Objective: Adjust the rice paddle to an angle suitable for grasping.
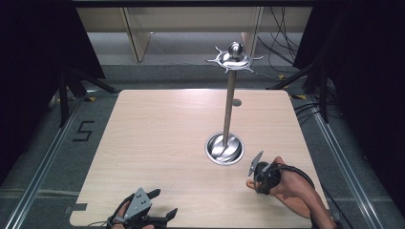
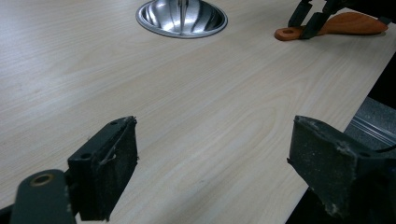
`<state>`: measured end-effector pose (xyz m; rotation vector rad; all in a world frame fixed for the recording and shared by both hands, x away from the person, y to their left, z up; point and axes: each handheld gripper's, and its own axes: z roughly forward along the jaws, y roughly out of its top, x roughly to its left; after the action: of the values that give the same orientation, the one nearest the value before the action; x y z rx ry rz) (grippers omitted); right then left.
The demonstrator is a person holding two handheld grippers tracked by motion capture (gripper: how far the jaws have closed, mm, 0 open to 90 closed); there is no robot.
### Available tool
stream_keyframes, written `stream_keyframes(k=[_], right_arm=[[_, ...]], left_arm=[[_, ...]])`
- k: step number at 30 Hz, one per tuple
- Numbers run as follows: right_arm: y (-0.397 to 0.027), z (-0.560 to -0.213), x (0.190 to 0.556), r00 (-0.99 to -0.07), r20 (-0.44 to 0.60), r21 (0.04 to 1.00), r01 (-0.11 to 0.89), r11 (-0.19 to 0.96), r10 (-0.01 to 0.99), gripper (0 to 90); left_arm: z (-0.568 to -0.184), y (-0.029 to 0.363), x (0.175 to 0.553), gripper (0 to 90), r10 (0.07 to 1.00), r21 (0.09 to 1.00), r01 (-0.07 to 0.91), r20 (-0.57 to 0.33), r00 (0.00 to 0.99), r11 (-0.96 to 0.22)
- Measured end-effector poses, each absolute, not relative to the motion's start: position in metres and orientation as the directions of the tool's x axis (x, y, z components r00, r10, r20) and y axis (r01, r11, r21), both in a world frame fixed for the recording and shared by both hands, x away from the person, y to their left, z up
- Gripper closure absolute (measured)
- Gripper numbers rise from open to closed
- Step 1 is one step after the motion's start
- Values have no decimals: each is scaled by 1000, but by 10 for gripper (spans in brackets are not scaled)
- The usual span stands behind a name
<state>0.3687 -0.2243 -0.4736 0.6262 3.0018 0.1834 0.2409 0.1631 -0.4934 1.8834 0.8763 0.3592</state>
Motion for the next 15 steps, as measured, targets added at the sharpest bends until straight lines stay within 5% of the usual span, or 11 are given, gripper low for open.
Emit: stream_keyframes(k=[15], right_arm=[[-211,-473,373,-930,-95,49,353,935,356,662]], left_arm=[[-493,163,241,148,705,877,412,-127,698,-249]])
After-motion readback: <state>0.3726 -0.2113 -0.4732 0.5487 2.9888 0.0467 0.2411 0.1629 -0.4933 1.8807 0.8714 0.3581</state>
